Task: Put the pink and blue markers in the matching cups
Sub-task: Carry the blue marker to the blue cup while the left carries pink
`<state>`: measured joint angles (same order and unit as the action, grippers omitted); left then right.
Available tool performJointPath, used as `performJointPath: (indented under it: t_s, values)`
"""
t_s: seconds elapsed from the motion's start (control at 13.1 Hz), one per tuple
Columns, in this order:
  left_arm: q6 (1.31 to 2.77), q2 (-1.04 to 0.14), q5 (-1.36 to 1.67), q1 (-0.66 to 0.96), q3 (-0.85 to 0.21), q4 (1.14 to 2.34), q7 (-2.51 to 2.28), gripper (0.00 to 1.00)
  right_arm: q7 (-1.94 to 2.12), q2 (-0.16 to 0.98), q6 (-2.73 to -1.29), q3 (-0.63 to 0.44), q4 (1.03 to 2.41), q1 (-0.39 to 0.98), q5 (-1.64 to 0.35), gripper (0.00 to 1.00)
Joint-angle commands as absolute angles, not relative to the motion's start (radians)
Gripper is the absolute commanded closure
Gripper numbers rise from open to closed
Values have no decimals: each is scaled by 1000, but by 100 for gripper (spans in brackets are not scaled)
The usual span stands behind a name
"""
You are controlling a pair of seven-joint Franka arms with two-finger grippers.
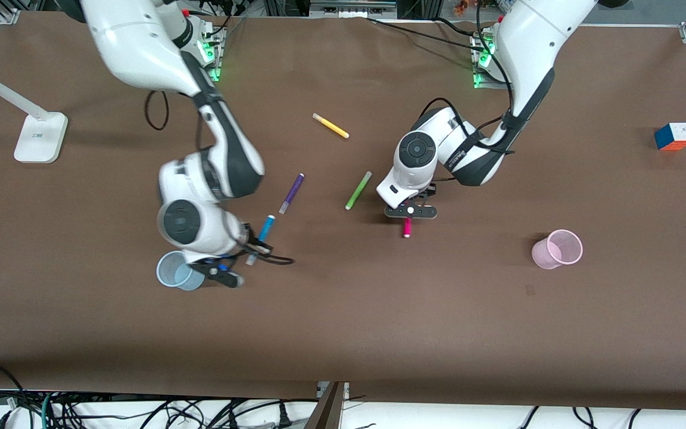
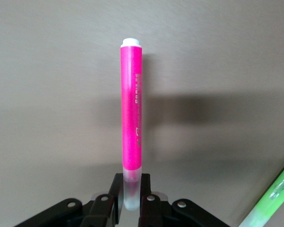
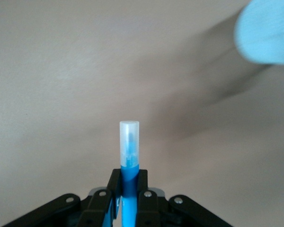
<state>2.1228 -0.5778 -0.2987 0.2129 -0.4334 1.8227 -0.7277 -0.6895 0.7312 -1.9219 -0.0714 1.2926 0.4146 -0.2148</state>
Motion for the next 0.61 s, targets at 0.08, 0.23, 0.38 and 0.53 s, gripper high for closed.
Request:
performJointPath:
  t_s: [0.08, 0.23, 0.38, 0.53]
  values:
    - [1829, -563, -327, 213, -426, 1652, -576, 87, -516, 674, -1818, -58, 1310, 273, -336, 100]
    - [1716, -565, -328, 192, -420, 1570, -473, 87, -465, 673, -1786, -57, 1310, 210, -379, 100]
    - [1630, -565, -330, 161, -414, 1504, -389, 87, -398, 680, -1781, -58, 1312, 140, -493, 100]
    - [1534, -563, -353, 102, -414, 1453, -252, 86, -345, 701, -1758, -57, 1313, 65, -624, 100]
